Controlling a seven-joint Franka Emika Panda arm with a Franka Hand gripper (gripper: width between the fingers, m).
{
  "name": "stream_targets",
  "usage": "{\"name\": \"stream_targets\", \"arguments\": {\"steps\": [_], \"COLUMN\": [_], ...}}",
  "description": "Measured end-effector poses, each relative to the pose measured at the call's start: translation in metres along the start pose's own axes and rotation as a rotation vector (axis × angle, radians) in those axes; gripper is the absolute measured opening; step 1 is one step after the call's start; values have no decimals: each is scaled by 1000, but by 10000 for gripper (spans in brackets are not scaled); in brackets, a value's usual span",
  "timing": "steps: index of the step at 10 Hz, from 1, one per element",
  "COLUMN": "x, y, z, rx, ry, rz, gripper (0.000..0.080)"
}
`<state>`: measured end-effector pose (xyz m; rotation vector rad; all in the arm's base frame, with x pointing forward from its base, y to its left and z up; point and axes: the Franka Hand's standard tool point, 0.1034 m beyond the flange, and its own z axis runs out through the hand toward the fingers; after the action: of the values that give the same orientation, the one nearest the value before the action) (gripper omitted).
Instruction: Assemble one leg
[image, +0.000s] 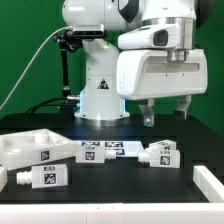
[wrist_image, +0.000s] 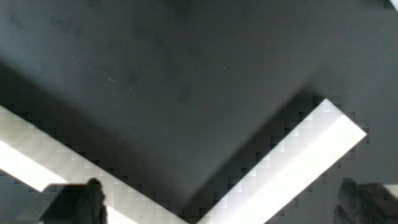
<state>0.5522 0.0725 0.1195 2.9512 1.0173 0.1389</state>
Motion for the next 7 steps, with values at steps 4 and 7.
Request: {"name": "stream_targets", "arguments": {"steps": [4,7], "x": [2,1], "y": [-1,-1], "z": [0,1], "rx": [-4,-3], "ry": [10,9], "rz": [23,23], "gripper": [650,650]}}
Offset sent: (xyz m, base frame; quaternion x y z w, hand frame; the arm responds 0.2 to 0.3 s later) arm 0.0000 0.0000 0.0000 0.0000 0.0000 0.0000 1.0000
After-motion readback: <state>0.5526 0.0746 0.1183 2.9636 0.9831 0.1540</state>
